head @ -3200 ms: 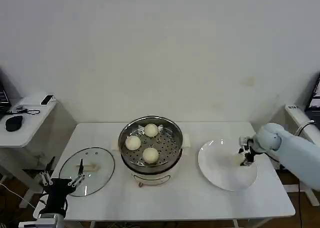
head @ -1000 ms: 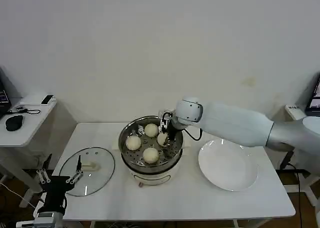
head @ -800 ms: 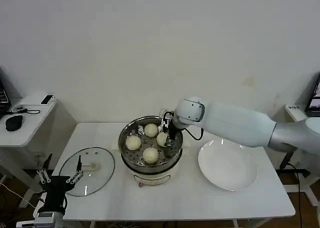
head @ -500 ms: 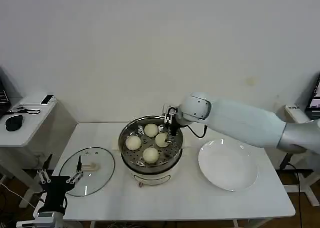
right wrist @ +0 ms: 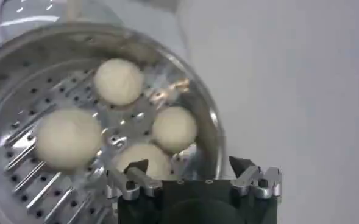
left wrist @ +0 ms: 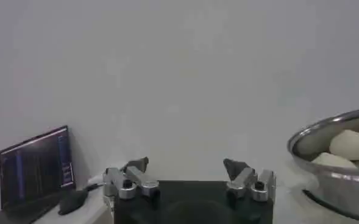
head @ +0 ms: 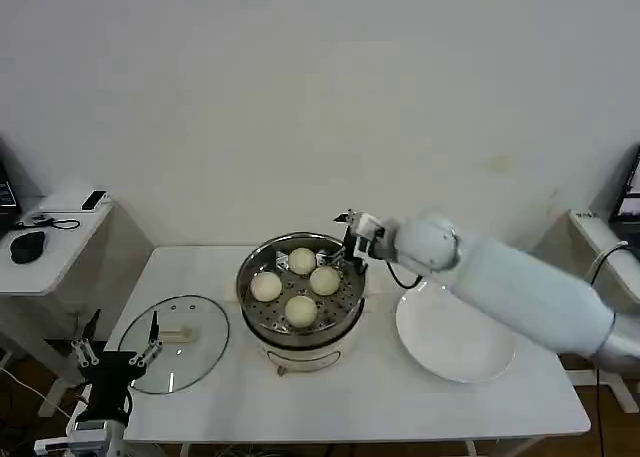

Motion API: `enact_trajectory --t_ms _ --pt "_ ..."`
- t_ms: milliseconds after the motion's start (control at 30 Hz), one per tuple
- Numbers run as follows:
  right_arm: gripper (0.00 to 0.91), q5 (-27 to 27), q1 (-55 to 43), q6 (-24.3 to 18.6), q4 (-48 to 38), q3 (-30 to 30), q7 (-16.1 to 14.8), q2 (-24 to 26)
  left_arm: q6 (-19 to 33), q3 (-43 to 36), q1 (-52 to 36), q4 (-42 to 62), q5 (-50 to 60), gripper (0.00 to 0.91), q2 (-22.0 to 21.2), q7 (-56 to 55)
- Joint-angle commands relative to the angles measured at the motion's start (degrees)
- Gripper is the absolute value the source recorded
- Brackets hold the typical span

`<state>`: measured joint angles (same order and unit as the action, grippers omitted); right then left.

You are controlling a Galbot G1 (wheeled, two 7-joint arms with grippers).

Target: Take steamed baozi put them in steamer then cover it.

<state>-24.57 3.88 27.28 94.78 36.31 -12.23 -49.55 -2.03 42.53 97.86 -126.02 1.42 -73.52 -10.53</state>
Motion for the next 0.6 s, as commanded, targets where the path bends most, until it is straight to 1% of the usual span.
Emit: enact_trajectory --t_ms 33,67,100,133,167,200,233,267,300,333,367,433,467,533,600 --pt "0.907 14.09 41.90 -22.34 7.54 -41.63 12.07 -0.71 1.29 0.14 -1.81 6.16 7.53 0.907 0.62 -0.44" --pt "0.907 14.62 45.13 -23.52 8.02 -44.37 11.93 -1.46 1.54 0.12 -1.85 6.68 8.48 0.907 0.81 -0.48" --pt "0.907 15.78 51.14 -25.61 8.89 -49.44 11.54 -3.05 2.12 0.18 -1.89 7.47 10.13 0.907 1.14 -0.61" --pt "0.907 16.46 54.56 -27.95 9.26 -53.53 11.18 -3.96 2.94 0.21 -1.81 7.99 11.37 0.907 1.38 -0.63" --pt "0.907 16.64 57.40 -28.96 9.63 -56.04 10.67 -5.16 3.29 0.21 -1.64 8.19 12.16 0.907 1.70 -0.79" --pt "0.907 17.83 62.36 -31.66 10.06 -59.69 9.56 -6.83 3.84 0.25 -1.44 8.71 14.28 0.907 2.26 -1.04" --pt "0.907 19.12 65.37 -33.67 10.32 -61.98 9.03 -8.17 4.32 0.43 -1.42 9.43 16.34 0.907 2.58 -1.12" --pt "0.907 20.18 68.69 -34.91 10.56 -63.94 8.07 -10.29 4.89 0.66 -1.58 10.41 20.74 0.907 2.96 -2.16" --pt "0.907 20.60 71.94 -36.07 11.14 -67.51 6.98 -12.10 5.32 0.84 -1.72 10.95 22.66 0.907 3.19 -2.36" --pt "0.907 20.98 73.86 -36.96 11.64 -68.90 6.70 -14.18 5.83 1.04 -1.88 11.91 25.64 0.907 3.57 -2.63" --pt "0.907 21.05 76.12 -36.90 12.39 -72.41 6.70 -15.72 6.39 1.12 -1.96 13.46 28.54 0.907 4.08 -2.93" --pt "0.907 22.09 80.00 -36.91 13.55 -77.40 6.40 -19.46 7.28 1.54 -2.12 15.60 34.66 0.907 5.00 -2.76" --pt "0.907 21.82 81.20 -36.82 14.31 -79.13 6.41 -20.54 7.97 1.65 -2.08 17.09 39.10 0.907 5.94 -3.07" --pt "0.907 20.92 83.72 -36.95 15.36 -82.20 6.26 -22.74 8.71 2.12 -2.23 19.23 44.57 0.907 6.53 -3.12" --pt "0.907 20.54 86.07 -37.59 15.98 -84.10 6.09 -23.73 8.91 2.10 -2.69 22.23 48.10 0.907 7.95 -4.23"
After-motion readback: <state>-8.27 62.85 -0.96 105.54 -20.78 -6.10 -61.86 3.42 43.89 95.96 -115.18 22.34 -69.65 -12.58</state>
